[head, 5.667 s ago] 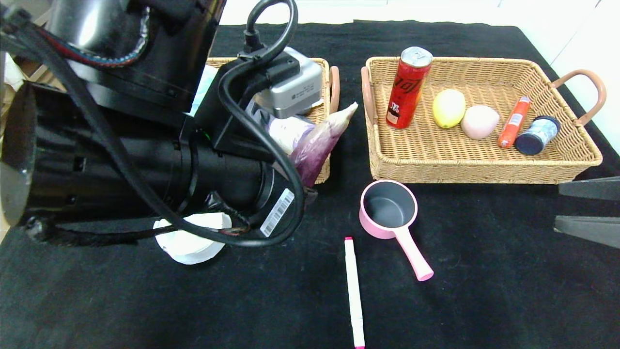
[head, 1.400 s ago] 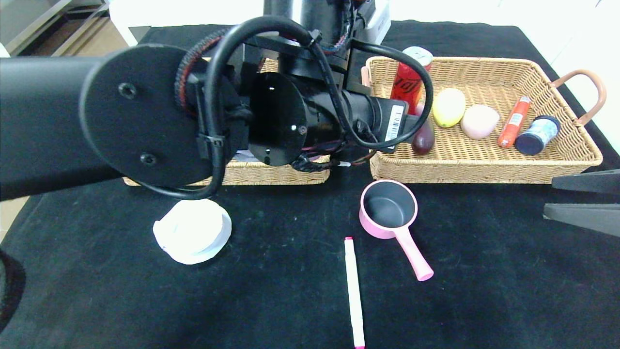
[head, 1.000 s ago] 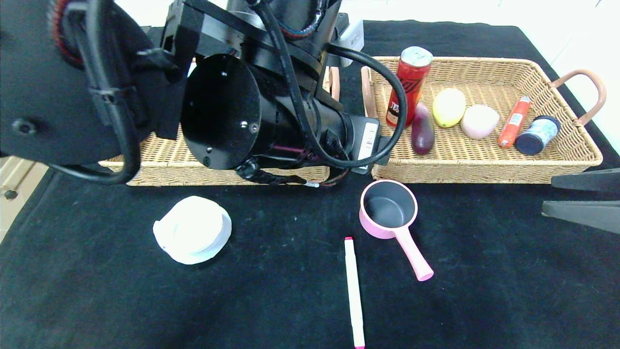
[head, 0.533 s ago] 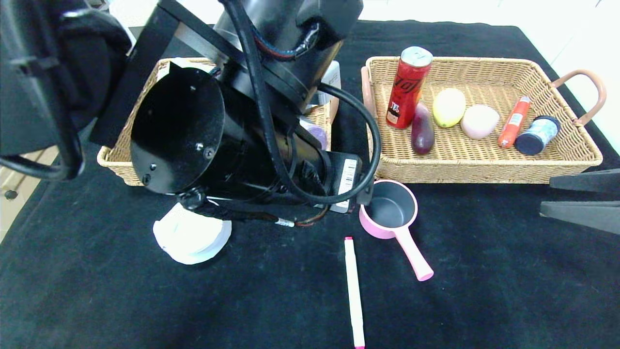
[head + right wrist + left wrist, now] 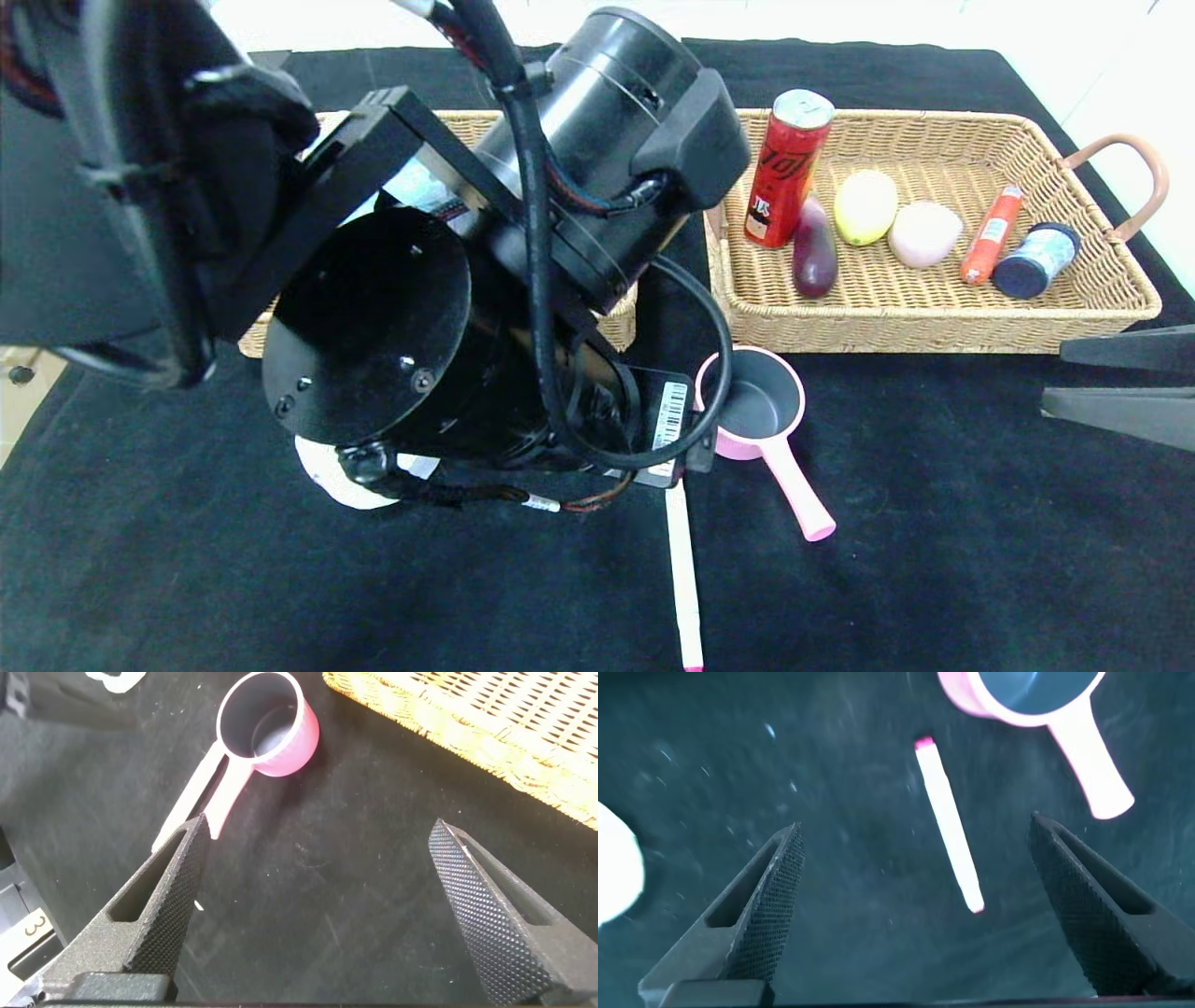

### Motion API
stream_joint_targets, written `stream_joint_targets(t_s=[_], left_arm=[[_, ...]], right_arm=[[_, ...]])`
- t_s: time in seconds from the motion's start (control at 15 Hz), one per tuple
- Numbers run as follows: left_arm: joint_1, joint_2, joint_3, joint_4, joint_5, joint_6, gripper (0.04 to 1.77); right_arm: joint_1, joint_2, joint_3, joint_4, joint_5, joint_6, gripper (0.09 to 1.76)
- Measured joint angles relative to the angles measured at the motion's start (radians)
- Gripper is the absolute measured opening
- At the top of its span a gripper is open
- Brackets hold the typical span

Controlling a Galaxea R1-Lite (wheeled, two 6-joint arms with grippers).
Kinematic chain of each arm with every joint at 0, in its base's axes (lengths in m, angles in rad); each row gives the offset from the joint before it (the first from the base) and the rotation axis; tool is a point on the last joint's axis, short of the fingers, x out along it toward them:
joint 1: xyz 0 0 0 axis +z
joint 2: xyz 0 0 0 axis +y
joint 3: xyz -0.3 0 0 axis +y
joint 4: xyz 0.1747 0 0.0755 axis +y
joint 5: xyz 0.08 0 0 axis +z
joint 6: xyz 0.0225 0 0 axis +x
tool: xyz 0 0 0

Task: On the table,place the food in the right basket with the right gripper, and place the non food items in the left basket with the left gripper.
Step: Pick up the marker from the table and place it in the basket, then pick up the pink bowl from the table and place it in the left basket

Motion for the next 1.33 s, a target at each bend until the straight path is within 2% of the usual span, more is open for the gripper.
stream_joint_targets(t_s=[0.53, 1.33], left_arm=[[-0.020, 0.076, 0.057, 0.007, -0.029, -0.064, 1.72], [-0.022, 0.180, 0.045, 0.031, -0.027, -0.069, 1.72]], right_arm=[[-0.004, -0.001, -0.001, 0.000, 0.000, 0.000, 1.71], [-0.005, -0.001, -0.003, -0.001, 0.000, -0.001, 1.71]])
